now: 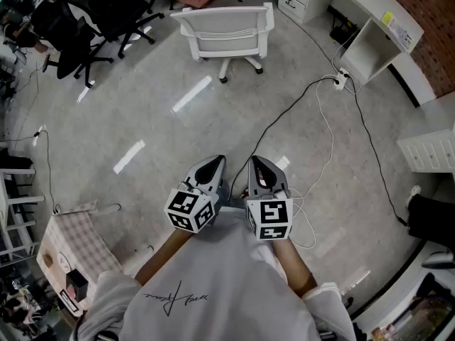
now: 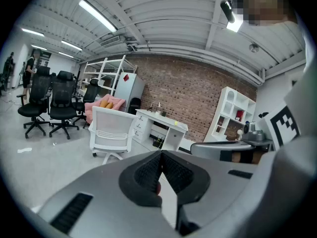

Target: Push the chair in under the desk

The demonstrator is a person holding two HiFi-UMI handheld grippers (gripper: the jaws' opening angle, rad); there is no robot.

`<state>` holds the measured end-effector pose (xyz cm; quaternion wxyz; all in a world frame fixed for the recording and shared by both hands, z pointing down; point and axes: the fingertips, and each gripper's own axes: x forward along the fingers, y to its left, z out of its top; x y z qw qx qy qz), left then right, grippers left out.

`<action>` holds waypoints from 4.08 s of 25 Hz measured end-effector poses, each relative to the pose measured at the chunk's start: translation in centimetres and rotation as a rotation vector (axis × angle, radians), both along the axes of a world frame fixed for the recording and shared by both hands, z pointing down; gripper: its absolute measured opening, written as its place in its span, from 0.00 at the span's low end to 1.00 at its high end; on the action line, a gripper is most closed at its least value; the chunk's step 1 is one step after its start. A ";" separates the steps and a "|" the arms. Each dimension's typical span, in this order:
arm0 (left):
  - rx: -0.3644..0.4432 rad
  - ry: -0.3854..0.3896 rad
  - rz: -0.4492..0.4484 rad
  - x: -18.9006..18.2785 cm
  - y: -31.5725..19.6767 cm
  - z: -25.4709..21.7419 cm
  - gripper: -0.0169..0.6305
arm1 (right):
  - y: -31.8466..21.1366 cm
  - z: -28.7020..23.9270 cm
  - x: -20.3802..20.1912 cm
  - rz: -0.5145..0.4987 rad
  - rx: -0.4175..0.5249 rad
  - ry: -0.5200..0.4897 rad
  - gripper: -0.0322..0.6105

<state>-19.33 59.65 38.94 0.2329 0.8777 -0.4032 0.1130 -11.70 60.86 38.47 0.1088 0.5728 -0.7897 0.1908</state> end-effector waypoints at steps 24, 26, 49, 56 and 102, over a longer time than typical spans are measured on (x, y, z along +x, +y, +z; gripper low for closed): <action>-0.014 0.037 -0.068 -3.0 -9.0 0.3 0.03 | -7.5 1.3 -2.9 -0.052 -0.087 -0.053 0.09; -0.015 0.034 -0.073 -3.3 -10.3 0.4 0.03 | -8.8 1.4 -3.2 -0.061 -0.093 -0.049 0.09; -0.009 0.024 -0.042 -8.0 -24.3 0.3 0.03 | -22.6 0.9 -8.0 -0.077 -0.128 -0.009 0.09; 0.028 0.077 -0.026 -9.4 -27.2 -0.8 0.03 | -24.7 -0.1 -9.8 -0.103 -0.085 0.065 0.09; 0.050 0.047 -0.066 -5.3 -47.1 -3.2 0.03 | -45.9 -2.4 -2.3 -0.252 -0.008 0.045 0.09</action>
